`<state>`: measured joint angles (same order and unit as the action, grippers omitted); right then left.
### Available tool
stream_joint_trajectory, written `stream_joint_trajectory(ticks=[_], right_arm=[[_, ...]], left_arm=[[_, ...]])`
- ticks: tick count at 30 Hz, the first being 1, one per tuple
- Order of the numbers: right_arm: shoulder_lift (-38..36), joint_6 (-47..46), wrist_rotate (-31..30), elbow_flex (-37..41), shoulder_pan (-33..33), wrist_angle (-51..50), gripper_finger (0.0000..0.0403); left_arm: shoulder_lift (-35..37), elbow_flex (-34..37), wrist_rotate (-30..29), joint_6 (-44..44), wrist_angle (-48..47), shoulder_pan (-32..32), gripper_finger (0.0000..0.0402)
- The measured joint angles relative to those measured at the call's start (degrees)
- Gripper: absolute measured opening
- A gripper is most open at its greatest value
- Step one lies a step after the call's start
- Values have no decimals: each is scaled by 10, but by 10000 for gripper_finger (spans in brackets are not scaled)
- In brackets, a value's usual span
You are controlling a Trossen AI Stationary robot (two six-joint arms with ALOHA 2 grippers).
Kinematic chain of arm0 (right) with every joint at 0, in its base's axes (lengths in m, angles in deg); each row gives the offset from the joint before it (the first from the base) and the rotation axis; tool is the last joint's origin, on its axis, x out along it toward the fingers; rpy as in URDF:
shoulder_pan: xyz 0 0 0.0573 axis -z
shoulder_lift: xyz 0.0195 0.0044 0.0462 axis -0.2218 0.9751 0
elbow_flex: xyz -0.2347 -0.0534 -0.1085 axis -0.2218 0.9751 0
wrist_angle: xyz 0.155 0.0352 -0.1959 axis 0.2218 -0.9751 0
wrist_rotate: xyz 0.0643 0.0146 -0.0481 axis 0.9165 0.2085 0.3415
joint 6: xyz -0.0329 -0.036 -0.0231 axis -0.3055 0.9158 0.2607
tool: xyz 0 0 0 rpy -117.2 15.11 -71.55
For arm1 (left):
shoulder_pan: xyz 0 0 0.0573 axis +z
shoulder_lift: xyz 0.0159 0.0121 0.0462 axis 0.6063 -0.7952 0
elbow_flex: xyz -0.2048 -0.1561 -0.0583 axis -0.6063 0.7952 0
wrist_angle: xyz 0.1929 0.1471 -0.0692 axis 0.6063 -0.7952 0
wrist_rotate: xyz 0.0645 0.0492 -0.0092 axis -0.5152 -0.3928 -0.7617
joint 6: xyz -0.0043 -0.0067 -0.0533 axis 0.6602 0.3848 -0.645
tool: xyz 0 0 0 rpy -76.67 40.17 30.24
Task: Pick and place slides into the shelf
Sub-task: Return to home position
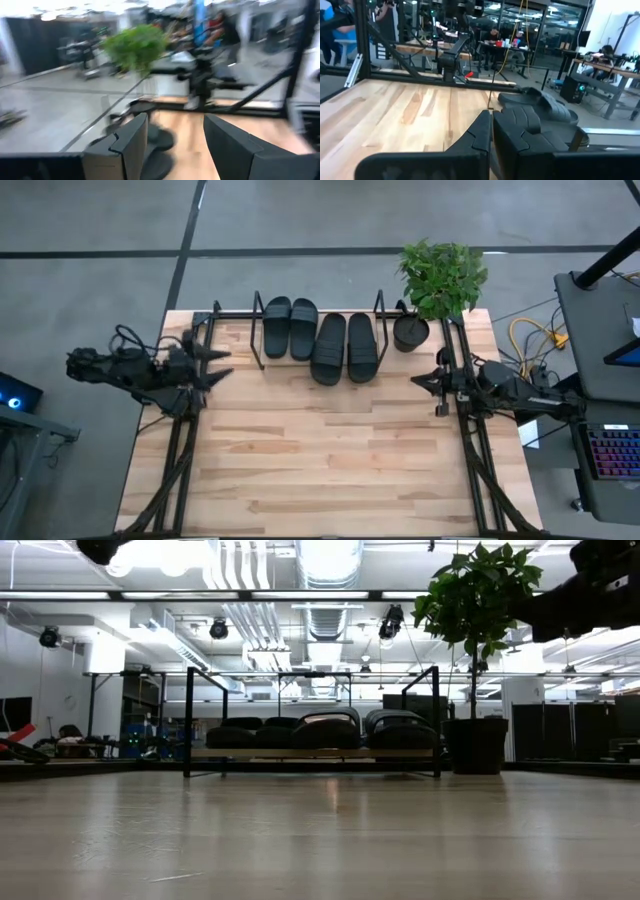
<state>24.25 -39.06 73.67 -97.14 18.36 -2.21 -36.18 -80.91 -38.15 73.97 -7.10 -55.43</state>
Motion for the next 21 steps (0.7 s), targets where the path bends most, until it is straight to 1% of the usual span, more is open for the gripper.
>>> stream_joint_trajectory(ticks=[2,5,7,9,12,14,16,17,19,21], right_arm=[[1,10,1,0,0,8,8],[1,13,0,0,0,21,8],[1,13,0,0,0,21,8],[2,13,0,-1,0,22,8],[1,12,0,-1,0,22,8],[1,11,0,-1,0,22,9],[3,9,0,-1,0,22,9],[3,7,0,-1,0,21,9],[2,6,0,-1,0,21,9],[2,6,0,-1,0,21,9]], left_arm=[[-10,31,33,2,63,0,180],[-28,83,43,14,142,0,179],[-38,119,49,29,195,0,172],[-47,158,70,56,272,1,155],[-70,205,100,102,398,13,108],[-86,220,102,122,434,32,64],[-93,225,103,124,444,60,21],[-95,226,103,124,444,78,11],[-101,225,107,125,458,119,7],[-104,225,147,124,461,161,2]])
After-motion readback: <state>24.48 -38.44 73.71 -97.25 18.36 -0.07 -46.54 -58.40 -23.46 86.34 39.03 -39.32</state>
